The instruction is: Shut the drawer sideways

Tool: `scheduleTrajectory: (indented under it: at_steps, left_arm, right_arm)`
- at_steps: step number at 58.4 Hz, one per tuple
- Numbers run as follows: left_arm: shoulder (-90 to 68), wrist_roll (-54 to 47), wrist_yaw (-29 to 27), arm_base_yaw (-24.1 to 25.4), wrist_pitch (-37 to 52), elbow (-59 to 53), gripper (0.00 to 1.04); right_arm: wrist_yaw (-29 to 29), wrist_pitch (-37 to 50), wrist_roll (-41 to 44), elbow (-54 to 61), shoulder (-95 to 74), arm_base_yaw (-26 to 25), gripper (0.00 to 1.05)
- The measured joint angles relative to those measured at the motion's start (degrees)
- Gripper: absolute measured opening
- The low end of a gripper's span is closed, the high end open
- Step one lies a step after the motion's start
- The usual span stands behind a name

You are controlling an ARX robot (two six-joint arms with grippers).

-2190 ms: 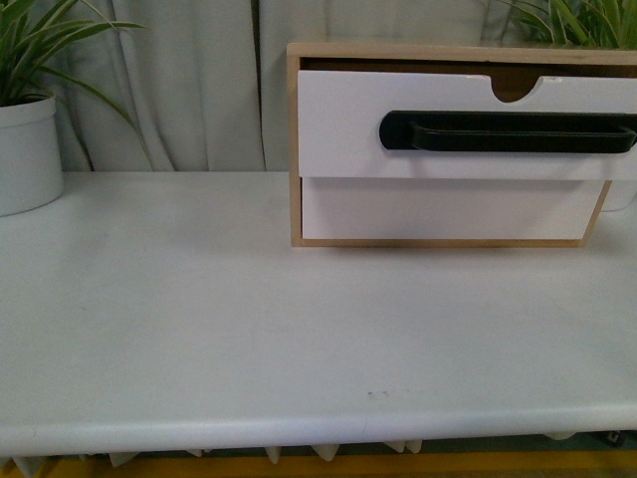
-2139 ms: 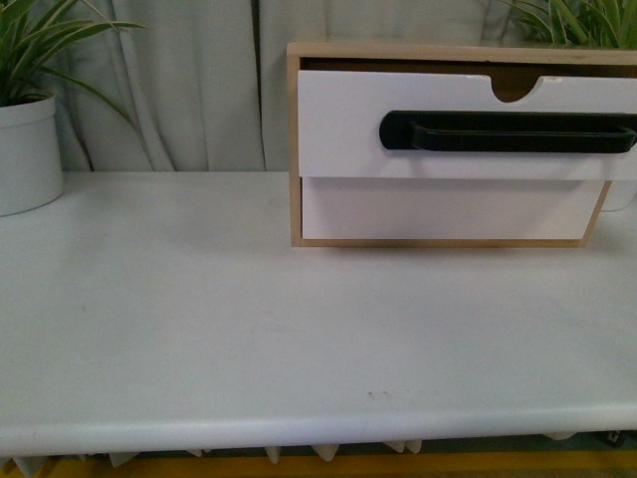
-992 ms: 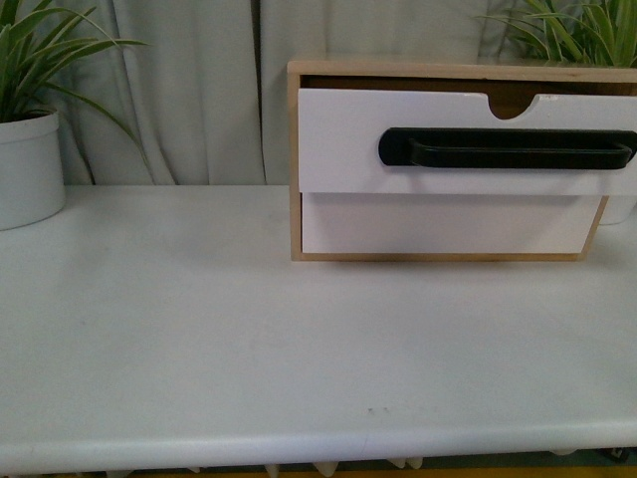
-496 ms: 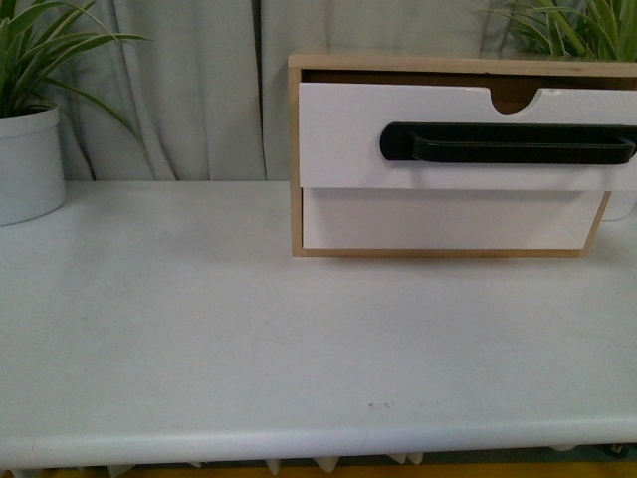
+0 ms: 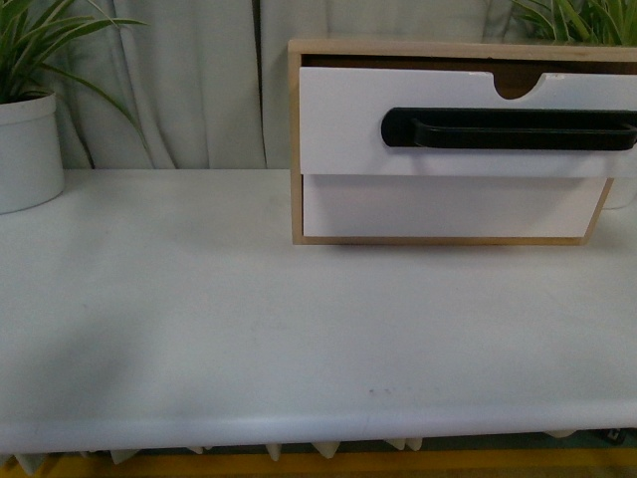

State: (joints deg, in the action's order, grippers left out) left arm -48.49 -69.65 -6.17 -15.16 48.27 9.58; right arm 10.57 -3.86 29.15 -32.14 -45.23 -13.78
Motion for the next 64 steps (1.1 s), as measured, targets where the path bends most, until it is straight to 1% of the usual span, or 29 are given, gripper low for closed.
scheduleTrajectory:
  at_steps: [6, 13, 25, 31, 40, 52, 64]
  left_arm:
    - [-6.6, -3.2, 1.7, -2.4, 2.6, 3.6, 0.98]
    - [-13.0, -6.5, 3.9, -4.9, 4.1, 8.1, 0.98]
    - [-20.7, -11.4, 6.3, -8.3, 2.9, 15.4, 0.98]
    - [-25.0, -14.9, 6.5, -11.1, 1.8, 19.1, 0.98]
    - [-30.9, -17.4, 3.7, -13.9, 1.4, 24.4, 0.98]
    - [-35.0, -19.7, 0.3, -15.6, -1.2, 29.5, 0.98]
    - [-38.3, -21.6, -2.8, -16.7, -4.4, 34.1, 0.98]
  right_arm:
    - [1.0, -1.1, 4.8, -5.6, -5.8, 0.1, 0.95]
    - [1.7, -2.1, 8.3, -11.0, -11.1, 0.2, 0.95]
    - [2.5, -3.7, 12.9, -19.6, -20.0, 0.3, 0.95]
    - [2.6, -4.2, 14.6, -23.3, -24.4, 0.7, 0.95]
    - [2.3, -4.0, 16.3, -26.7, -29.4, 1.9, 0.95]
    - [3.2, -5.6, 18.5, -28.5, -32.4, 3.3, 0.95]
    - [5.4, -6.7, 20.7, -30.2, -34.2, 5.4, 0.95]
